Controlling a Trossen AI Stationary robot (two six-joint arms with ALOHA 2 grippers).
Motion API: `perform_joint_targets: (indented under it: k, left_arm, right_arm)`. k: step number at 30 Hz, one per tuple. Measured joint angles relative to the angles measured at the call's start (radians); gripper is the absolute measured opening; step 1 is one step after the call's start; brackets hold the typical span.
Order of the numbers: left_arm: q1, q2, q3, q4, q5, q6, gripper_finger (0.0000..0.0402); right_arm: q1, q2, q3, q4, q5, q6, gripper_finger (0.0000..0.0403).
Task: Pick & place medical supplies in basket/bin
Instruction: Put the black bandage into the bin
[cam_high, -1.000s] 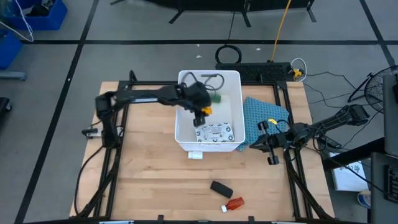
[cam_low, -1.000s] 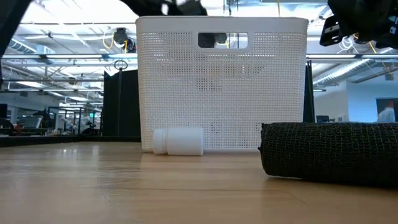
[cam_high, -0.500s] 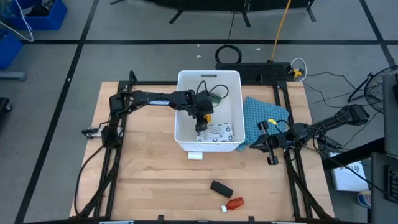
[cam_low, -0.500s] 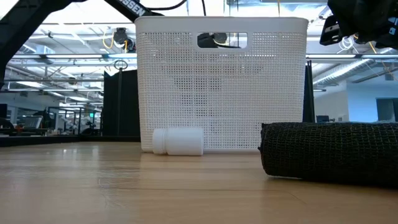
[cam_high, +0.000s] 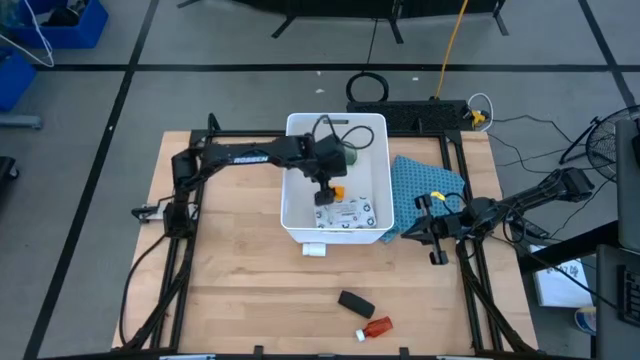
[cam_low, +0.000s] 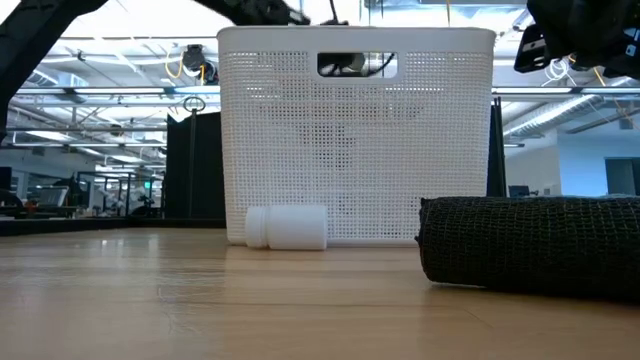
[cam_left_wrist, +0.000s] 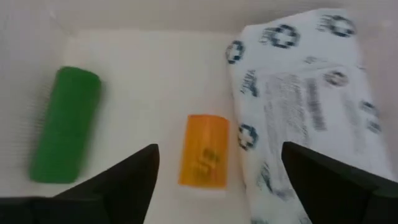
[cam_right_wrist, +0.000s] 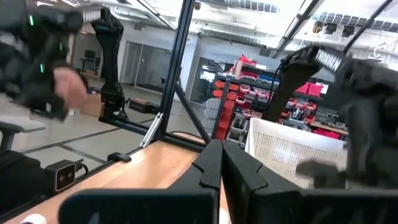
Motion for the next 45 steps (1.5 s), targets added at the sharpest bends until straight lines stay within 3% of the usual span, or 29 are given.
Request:
perform_joint_targets:
  k: [4, 7, 11, 15, 17, 19, 23, 26, 28, 33, 37, 45]
  left_arm:
    - [-0.035, -0.058, 0.173, -0.238, -0.039, 0.083, 0.0336]
    - [-0.073, -0.137, 0.254, -0.392, -0.105, 0.124, 0.0292]
    - [-0.123, -0.292, 0.229, -0.486, -0.209, 0.081, 0.018]
    - [-0.194, -0.473, 0.061, -0.453, -0.292, -0.022, 0.0041]
    - [-0.231, -0.57, -0.066, -0.368, -0.287, -0.024, 0.0015]
    - [-0.262, -0.684, -0.211, -0.217, -0.263, -0.027, 0.0018]
    - [-0.294, -0.929, -0.572, 0.202, -0.15, -0.029, 0.0007]
    - [-0.307, -1.055, -0.845, 0.497, -0.16, -0.029, 0.0004]
    - [-0.312, -1.121, -0.978, 0.597, -0.195, -0.023, 0.0003]
    - [-0.316, -1.297, -1.195, 0.71, -0.23, -0.103, 0.0002]
    - [-0.331, -1.425, -1.359, 0.833, -0.189, -0.165, 0.0002]
    - [-0.384, -1.474, -1.613, 1.246, -0.224, -0.159, 0.0001]
  right_arm:
    - [0.0, 0.002, 0.0, -0.001, -0.002, 0.006, 0.0]
    - [0.0, 0.005, 0.0, -0.002, -0.002, 0.006, 0.0]
    - [0.0, 0.01, 0.0, -0.01, -0.002, 0.007, 0.0]
    - [0.0, 0.012, 0.0, -0.008, -0.002, 0.032, 0.0]
    - [0.0, 0.012, 0.0, -0.007, -0.003, 0.033, 0.0]
    - [0.0, 0.012, 0.0, -0.006, -0.003, 0.038, 0.0]
    - [0.0, 0.012, 0.0, 0.012, -0.003, 0.067, 0.0]
    - [0.0, 0.011, 0.0, 0.025, -0.003, 0.068, 0.0]
    - [0.0, 0.011, 0.0, 0.027, -0.003, 0.068, 0.0]
    - [0.0, 0.011, 0.0, 0.031, -0.003, 0.068, 0.0]
    - [0.0, 0.012, 0.0, 0.03, -0.004, 0.076, 0.0]
    - [0.0, 0.012, 0.0, 0.025, -0.004, 0.094, 0.0]
